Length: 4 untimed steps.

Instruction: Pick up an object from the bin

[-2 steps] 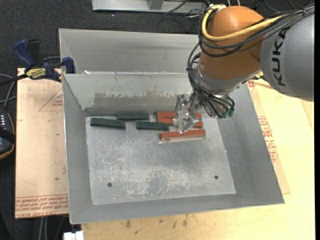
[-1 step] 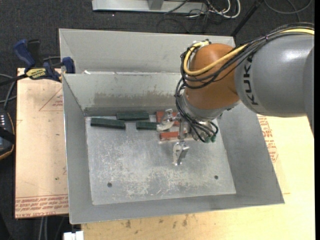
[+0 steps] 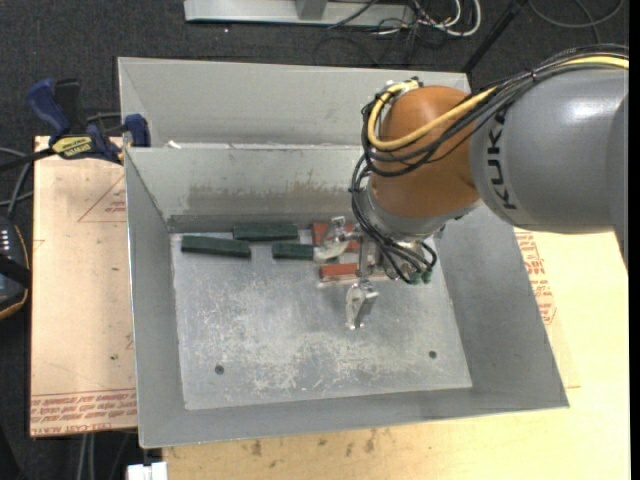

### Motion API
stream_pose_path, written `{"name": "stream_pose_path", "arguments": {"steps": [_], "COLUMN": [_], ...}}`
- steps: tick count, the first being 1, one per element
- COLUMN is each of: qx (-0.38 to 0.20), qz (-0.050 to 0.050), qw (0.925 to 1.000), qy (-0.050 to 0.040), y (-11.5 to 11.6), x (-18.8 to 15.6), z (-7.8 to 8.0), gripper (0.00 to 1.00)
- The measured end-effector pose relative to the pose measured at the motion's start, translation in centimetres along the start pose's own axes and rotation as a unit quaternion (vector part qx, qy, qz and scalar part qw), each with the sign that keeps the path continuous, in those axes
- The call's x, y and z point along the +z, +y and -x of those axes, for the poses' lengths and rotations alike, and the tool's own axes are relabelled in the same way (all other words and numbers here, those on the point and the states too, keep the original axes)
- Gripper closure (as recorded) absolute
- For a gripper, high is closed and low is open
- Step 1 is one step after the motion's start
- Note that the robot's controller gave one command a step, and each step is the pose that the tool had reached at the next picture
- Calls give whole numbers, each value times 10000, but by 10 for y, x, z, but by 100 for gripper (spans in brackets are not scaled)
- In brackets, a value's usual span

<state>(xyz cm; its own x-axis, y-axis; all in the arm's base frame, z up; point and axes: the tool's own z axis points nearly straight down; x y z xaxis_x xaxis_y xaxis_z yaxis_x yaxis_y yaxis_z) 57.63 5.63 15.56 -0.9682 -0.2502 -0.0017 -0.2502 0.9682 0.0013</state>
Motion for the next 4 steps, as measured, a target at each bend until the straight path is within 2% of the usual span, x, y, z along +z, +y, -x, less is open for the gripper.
{"name": "stream_pose_path", "arguments": {"steps": [1, 2, 3, 4], "qx": [-153, 194, 1630, 1631], "qz": [-9, -22, 13, 14], "qw": [9999, 9998, 9866, 9866], "qy": [-42, -46, -94, -90], "y": [-42, -51, -82, -82], "x": [38, 58, 71, 71], "z": [40, 49, 61, 61], "gripper": [0, 0, 100, 100]}}
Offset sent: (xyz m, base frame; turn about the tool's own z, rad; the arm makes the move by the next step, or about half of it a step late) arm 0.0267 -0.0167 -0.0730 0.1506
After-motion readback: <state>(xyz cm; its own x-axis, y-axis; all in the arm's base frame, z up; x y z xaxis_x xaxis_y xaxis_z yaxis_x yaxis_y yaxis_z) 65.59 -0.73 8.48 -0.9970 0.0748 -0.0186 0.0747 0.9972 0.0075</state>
